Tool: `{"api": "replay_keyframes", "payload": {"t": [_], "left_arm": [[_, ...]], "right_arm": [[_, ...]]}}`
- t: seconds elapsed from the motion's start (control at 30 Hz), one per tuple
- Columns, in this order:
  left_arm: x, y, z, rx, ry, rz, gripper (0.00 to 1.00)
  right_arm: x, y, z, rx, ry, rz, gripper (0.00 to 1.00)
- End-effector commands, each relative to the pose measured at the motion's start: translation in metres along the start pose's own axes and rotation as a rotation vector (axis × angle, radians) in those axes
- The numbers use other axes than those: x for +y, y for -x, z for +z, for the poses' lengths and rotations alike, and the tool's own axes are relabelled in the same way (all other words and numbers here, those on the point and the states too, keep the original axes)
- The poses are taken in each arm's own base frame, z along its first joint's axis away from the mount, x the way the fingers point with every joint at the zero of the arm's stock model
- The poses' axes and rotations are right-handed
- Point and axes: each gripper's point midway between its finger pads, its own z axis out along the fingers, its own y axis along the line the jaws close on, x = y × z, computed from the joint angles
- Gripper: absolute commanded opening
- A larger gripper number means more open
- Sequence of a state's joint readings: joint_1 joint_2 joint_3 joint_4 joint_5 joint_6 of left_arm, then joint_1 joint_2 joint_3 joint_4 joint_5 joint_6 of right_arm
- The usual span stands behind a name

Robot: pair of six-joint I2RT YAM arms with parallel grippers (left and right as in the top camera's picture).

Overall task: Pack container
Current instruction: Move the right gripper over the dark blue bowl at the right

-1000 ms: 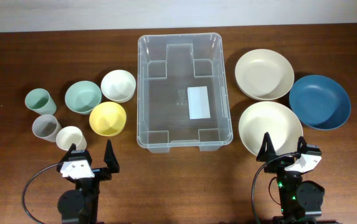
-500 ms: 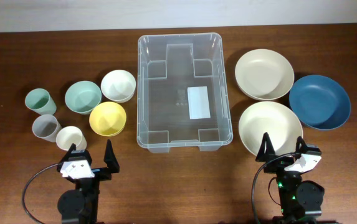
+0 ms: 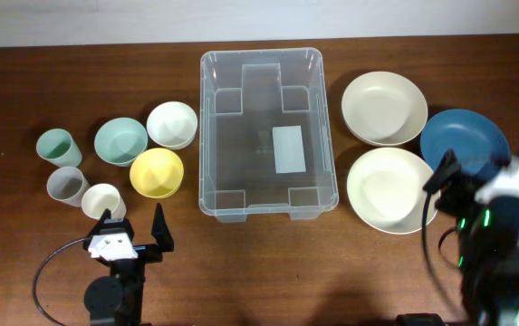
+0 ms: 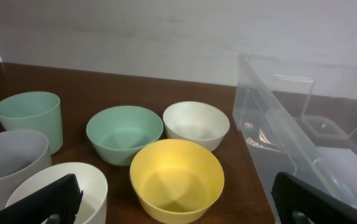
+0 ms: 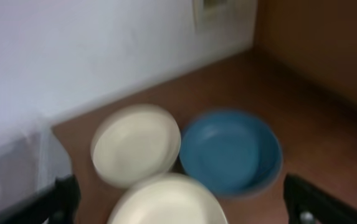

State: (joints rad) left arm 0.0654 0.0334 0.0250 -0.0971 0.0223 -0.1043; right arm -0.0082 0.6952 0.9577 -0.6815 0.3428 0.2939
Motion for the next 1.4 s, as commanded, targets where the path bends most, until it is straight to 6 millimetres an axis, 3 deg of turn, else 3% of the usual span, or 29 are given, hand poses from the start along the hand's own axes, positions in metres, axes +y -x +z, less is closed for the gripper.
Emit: {"api": "replay_keyframes", "payload": {"t": [0.0,0.23,0.33,0.4,0.57,0.73,0.83,0.93,1.1,1.37], "left_arm": [[-0.003,-0.002,0.000,-0.001,-0.015,0.017,1.00],[-0.003,-0.002,0.000,-0.001,-0.015,0.017,1.00],[-0.003,-0.002,0.000,-0.001,-0.015,0.017,1.00],[-0.003,-0.002,0.000,-0.001,-0.015,0.017,1.00],[-0.003,-0.002,0.000,-0.001,-0.015,0.017,1.00],[-0.003,-0.002,0.000,-0.001,-0.015,0.017,1.00],[-0.003,-0.002,0.000,-0.001,-0.015,0.017,1.00],[-0.003,-0.002,0.000,-0.001,-0.015,0.017,1.00],[-0.003,-0.002,0.000,-0.001,-0.015,0.017,1.00],[-0.003,-0.002,0.000,-0.001,-0.015,0.017,1.00]], "right_arm": [[0.008,0.029,0.026,0.141,-0.097,-0.052,0.99],[0.088,0.081,0.092,0.300,0.135,-0.026,0.99],[0.098,0.091,0.123,0.301,0.128,-0.024,0.99],[0.092,0.092,0.132,0.299,0.113,-0.021,0.99],[0.050,0.091,0.138,0.327,0.030,-0.013,0.99],[-0.039,0.074,0.126,0.445,-0.165,0.067,0.99],[-0.084,0.059,0.117,0.517,-0.263,0.116,0.99],[-0.116,0.045,0.112,0.568,-0.319,0.134,0.99],[-0.148,0.009,0.115,0.653,-0.361,0.144,0.99],[-0.165,-0.080,0.170,0.676,-0.288,0.184,0.99]]}}
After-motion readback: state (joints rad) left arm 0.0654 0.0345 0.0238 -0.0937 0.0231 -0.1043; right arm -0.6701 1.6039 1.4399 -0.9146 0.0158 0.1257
